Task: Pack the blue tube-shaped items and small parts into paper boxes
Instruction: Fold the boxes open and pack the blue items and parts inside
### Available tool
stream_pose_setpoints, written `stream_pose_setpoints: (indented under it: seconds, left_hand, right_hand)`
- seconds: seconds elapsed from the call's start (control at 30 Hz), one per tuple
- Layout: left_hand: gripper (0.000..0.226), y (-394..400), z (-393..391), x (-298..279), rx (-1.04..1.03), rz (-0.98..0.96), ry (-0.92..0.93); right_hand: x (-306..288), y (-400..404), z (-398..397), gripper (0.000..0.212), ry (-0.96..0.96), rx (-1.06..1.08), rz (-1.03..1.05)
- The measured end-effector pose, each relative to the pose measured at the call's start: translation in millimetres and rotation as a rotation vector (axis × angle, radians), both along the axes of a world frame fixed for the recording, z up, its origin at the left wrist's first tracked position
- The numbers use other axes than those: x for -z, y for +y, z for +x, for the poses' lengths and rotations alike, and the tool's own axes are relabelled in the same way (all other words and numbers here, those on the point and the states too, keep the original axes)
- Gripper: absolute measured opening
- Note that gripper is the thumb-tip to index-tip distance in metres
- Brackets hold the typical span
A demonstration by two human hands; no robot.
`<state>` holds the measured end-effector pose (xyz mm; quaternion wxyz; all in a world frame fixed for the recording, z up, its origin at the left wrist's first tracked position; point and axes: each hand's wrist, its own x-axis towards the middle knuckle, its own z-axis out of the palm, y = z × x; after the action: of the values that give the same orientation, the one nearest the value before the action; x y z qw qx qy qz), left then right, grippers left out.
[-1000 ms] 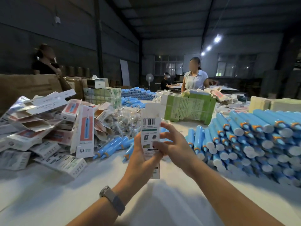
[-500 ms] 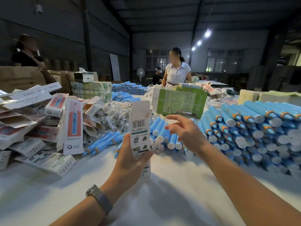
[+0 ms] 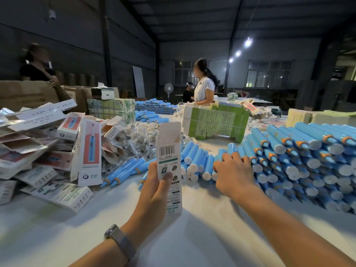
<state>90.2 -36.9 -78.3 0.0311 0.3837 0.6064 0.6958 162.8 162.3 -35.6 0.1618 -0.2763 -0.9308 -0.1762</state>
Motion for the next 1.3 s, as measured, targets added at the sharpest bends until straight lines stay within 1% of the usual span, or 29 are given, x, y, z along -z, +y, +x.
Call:
stream_pose_setpoints:
  seconds: [0.13,0.17,0.2,0.33,0.4,0.5,0.6,0.7,0.83,1.03,1.13,1.2,1.3]
  left_hand:
    - [0.019,0,-2,0,-0.031,0.019,0.022]
    - [0.018,0,-3,0,-0.044,0.021,0.031]
    - [0.017,0,-3,0,-0.054,0.024,0.037]
    - [0.016,1,-8,0,-0.09,0.007,0.072]
    - [0.015,-1,-10,-1,-0.109,-0.012,0.101]
    - [0.032,-5,-13,-3,-0.166,-0.038,0.157]
    - [0.036,-6,-13,-5,-0.19,-0.044,0.157]
    - [0.021,-5,-11,-5,-0.199,-0.072,0.184]
    - [0.021,-6,-9,-4,-0.245,-0.117,0.284]
    - [0.018,-6,-5,-5,-0.281,-0.141,0.352]
    - [0.018,-7,-2,-5,-0.289,-0.162,0.4]
    - [0.019,-7,0,-6,-0.294,-0.168,0.406]
    - [0.021,-7,-1,-7,-0.299,-0.168,0.385]
  right_hand:
    - [3,-2,0,0.024,0.141,-0.046,0.027]
    - [2,-1,-1,0.023,0.201,-0.081,0.018]
    - [-1,-1,-1,0.023,0.299,-0.141,-0.005]
    - [-31,-4,5,0.022,0.863,-0.459,-0.256]
    - [-51,-12,11,0.023,1.079,-0.587,-0.395]
    - [-80,-32,23,0.029,1.317,-0.781,-0.626]
    - [-101,-51,37,0.028,1.434,-0.963,-0.789]
    - [-112,-62,45,0.024,1.479,-1.03,-0.844]
    - [-114,-65,47,0.026,1.461,-1.053,-0.814]
    - [-105,-64,40,0.034,1.248,-1.022,-0.612]
    - [-101,-63,36,0.033,1.116,-0.994,-0.542]
    - [-96,-63,33,0.033,1.043,-0.978,-0.531]
    - [-91,-62,30,0.033,1.013,-0.963,-0.55]
